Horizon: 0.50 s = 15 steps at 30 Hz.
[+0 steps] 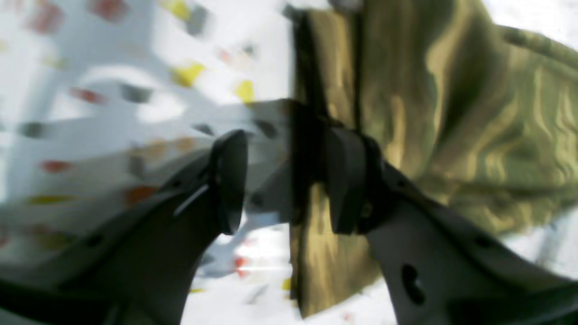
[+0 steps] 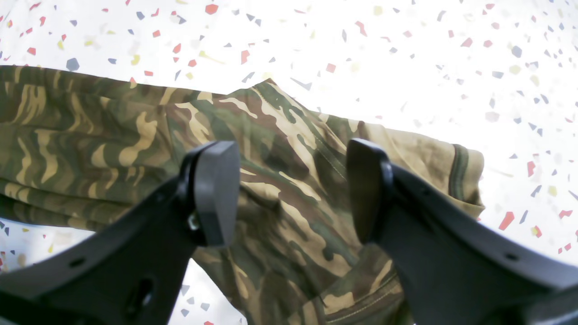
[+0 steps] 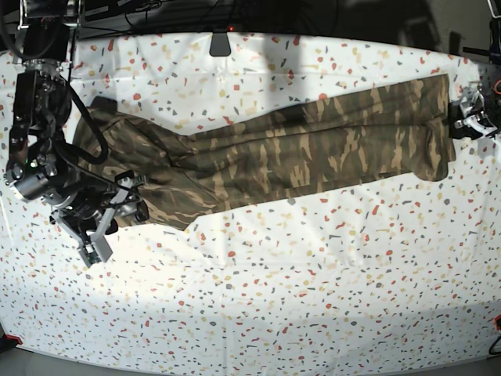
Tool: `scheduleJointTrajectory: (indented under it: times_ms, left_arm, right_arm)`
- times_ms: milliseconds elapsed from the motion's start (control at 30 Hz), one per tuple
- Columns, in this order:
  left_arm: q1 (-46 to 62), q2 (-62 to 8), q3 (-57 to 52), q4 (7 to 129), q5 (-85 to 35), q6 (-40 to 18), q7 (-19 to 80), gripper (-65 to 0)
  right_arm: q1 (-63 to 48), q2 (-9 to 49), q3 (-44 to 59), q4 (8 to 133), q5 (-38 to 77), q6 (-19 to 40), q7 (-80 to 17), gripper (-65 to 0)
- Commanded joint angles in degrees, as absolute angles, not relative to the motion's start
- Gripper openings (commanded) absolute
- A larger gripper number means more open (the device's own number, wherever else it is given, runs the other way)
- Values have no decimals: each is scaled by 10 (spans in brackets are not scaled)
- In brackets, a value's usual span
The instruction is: Fold the T-shirt properly
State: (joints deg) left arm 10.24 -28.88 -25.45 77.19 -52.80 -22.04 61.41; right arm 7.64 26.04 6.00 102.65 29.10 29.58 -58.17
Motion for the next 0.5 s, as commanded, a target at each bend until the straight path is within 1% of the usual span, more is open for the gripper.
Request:
scheduleJointTrajectory:
  times_ms: [0,100,200,267,467]
  left_arm:
    - [95,-300,-259,761,-570,-239,621,-371]
    - [92,-300,-259,706,-662,-279,641,-371]
    - [92,-300,-259,670,-714,-308,646,-371]
    - [92,-301,-259,661,-727,-321,645,-371]
    - [92,-304,-259,661,-727,-327,628,-371]
  right_arm:
    - [89,268,64,1037,297,297,-570,-281]
    - [89,268,64,1037,299,300,-573,-281]
    - [89,268,64,1037,305,300,-582,-281]
    - [89,268,64,1037,305,300,-587,-281]
    - [88,268,64,1037,305,300,-591,-281]
